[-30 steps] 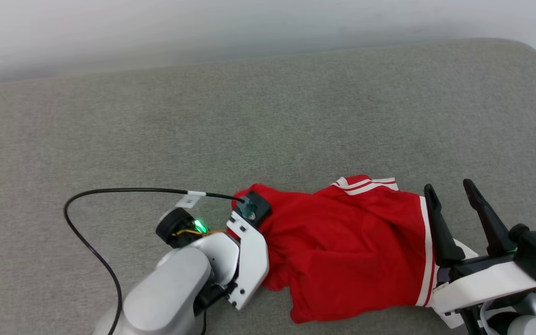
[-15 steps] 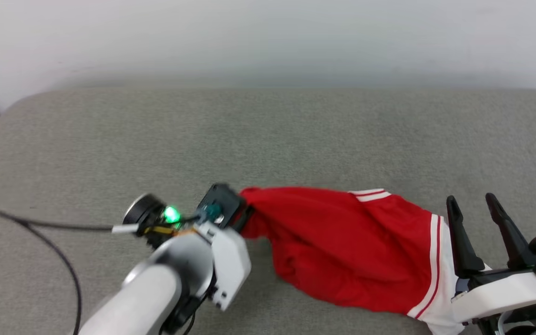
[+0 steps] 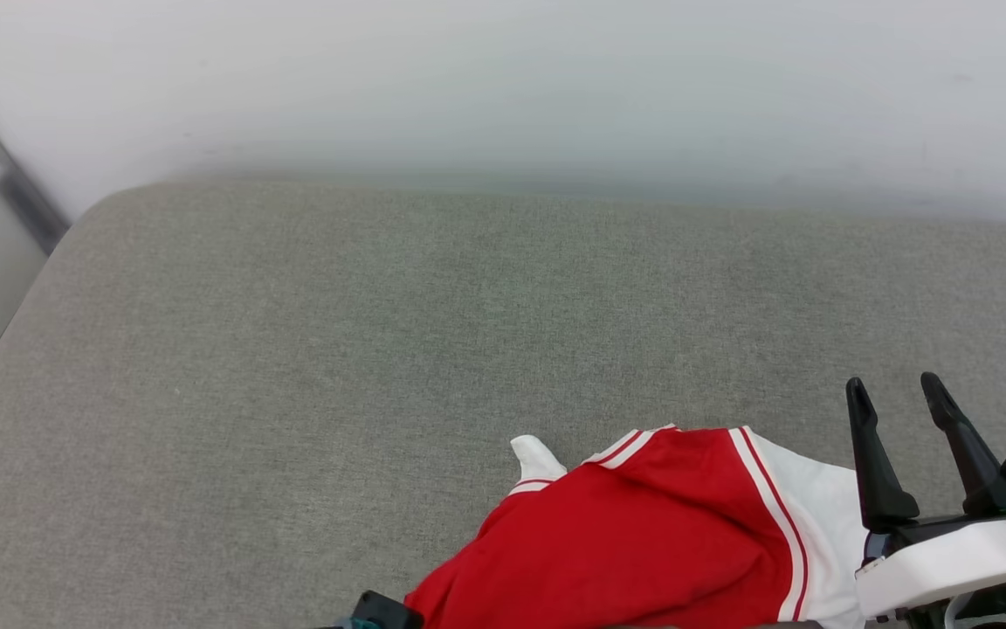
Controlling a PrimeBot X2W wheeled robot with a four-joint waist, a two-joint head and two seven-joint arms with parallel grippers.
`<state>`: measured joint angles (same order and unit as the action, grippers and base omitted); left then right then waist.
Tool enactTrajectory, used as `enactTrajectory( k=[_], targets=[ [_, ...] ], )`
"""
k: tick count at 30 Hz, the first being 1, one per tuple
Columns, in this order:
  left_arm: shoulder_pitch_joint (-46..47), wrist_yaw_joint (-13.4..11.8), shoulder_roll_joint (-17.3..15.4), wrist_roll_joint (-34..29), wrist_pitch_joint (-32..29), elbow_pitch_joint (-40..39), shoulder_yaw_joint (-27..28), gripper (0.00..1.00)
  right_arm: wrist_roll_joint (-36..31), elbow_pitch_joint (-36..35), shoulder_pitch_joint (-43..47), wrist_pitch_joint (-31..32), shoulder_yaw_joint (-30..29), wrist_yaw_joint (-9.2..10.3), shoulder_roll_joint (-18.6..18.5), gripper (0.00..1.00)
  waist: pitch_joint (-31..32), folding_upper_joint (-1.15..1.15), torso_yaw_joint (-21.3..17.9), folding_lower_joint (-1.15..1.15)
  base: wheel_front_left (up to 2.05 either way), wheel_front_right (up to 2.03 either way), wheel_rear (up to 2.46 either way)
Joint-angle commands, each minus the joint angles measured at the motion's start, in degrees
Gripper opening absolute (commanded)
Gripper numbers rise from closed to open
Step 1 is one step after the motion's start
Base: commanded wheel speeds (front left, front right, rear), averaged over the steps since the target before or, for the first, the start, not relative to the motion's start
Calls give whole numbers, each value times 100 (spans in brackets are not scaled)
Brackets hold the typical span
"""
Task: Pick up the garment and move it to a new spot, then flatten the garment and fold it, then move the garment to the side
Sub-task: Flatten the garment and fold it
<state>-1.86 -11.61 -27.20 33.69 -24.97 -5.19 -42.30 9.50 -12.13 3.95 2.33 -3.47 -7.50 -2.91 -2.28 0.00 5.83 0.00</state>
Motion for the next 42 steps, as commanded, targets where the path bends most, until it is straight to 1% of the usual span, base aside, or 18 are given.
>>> enactTrajectory(
  k=[1,3,5,11,14,18,22,27,30,32,35,39,40,42],
  targets=[
    [37,-31,-2,-30,96,23,55,100,-27,-29,54,9,12,2,5,100,38,0,-7,0,0,0,0],
    [105,-55,70,-84,311,-31,121,100,-16,-38,100,39,4,2,5,100,119,0,-3,0,0,0,0],
    [243,-100,39,-235,535,-120,203,100,-26,-62,119,60,-3,2,4,100,155,0,-5,0,0,0,0],
    [695,-119,-19,-593,946,-538,370,100,30,-106,193,103,-80,2,5,100,251,0,-24,0,0,0,0],
    [1015,-36,-36,-682,1030,-553,470,100,45,-151,147,120,-78,2,5,100,199,0,-65,0,0,0,0],
    [1636,182,115,-674,1078,-525,528,100,-28,-274,-32,128,-105,2,5,100,-86,0,-158,0,0,0,0],
    [2347,474,279,-596,949,-160,539,100,-69,-365,-246,115,-96,2,5,100,-480,0,-282,0,0,0,0],
    [3062,948,488,-276,615,748,498,100,-62,-279,-443,42,-6,2,5,100,-869,0,-476,0,0,0,0],
    [3325,1267,551,-49,315,1264,412,100,-45,-188,-503,-26,18,2,5,100,-1007,0,-571,0,0,0,0],
    [3454,1431,517,15,101,1575,322,100,-23,-136,-532,-68,13,2,5,100,-1073,0,-617,0,0,0,0],
    [3553,1609,510,160,-255,1923,172,100,6,-70,-564,-112,18,2,5,100,-1157,0,-669,0,0,0,0],
    [3623,1721,509,294,-687,2291,-55,100,67,17,-599,-165,39,2,5,100,-1195,0,-717,0,0,0,0],
    [3623,1721,509,294,-687,2291,-55,100,67,17,-599,-165,39,2,5,100,-1195,0,-717,0,0,0,0],
    [3639,1777,534,366,-918,2418,-194,100,111,55,-622,-187,49,2,5,100,-1221,0,-729,0,0,0,0]
  ],
)
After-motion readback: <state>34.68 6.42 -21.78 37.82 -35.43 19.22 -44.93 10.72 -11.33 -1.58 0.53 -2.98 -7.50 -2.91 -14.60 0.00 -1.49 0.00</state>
